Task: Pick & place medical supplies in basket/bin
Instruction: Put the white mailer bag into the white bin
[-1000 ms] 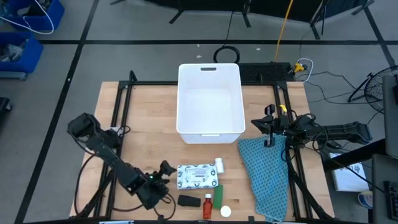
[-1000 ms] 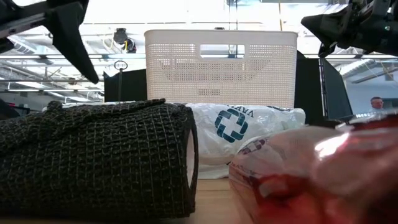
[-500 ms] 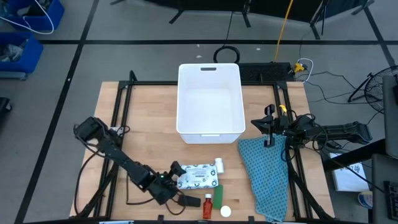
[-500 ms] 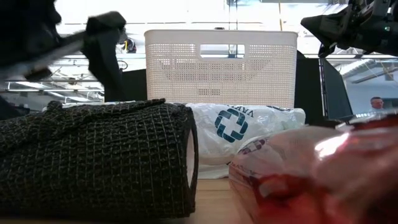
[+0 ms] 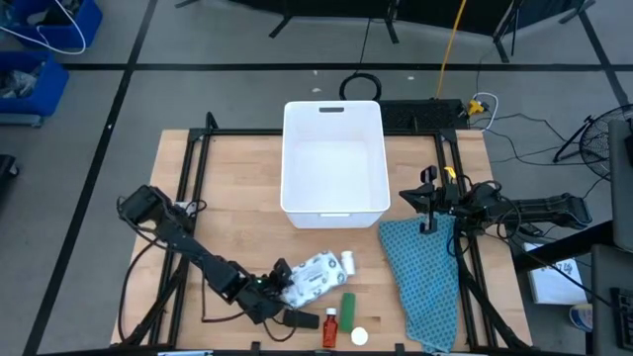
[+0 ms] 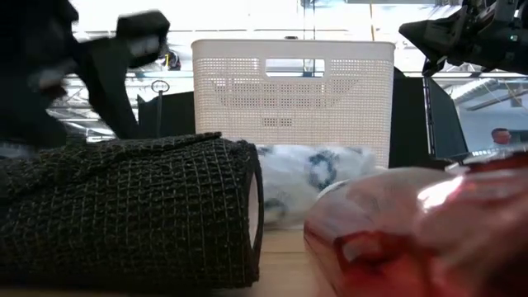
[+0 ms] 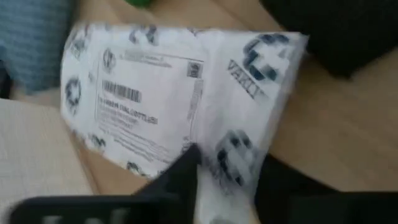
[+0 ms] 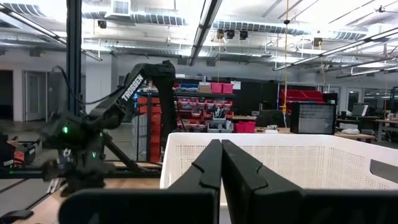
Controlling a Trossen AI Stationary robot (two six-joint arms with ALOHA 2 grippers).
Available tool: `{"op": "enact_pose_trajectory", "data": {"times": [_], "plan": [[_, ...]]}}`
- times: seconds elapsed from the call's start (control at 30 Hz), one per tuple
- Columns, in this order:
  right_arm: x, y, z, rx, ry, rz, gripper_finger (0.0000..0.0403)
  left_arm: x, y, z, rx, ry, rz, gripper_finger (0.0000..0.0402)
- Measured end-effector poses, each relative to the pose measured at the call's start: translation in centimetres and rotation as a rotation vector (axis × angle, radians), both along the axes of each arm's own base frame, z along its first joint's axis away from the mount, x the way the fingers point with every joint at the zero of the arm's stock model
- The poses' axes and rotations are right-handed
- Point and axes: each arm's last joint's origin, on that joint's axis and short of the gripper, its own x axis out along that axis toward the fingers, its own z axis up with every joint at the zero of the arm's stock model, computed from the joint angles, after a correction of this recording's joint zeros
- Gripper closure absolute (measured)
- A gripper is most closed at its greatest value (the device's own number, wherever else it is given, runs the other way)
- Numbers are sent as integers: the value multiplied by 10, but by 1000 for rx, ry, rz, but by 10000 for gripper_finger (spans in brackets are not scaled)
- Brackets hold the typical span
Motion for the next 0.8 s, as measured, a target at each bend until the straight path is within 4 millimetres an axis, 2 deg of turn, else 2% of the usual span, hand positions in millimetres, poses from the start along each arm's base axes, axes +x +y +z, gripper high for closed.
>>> {"op": "enact_pose_trajectory", "data": {"times": [0.17,0.37,0.6,0.8], "plan": [[0,0,0,2,-1,-1,403,-6,4,19,7,-32,10,392],[0,0,0,3,-1,0,403,-20,5,54,-25,-139,40,399],[0,0,0,4,0,0,403,-54,10,111,-107,-323,91,400],[0,0,0,4,0,1,403,-88,28,152,-176,-473,194,401]]}}
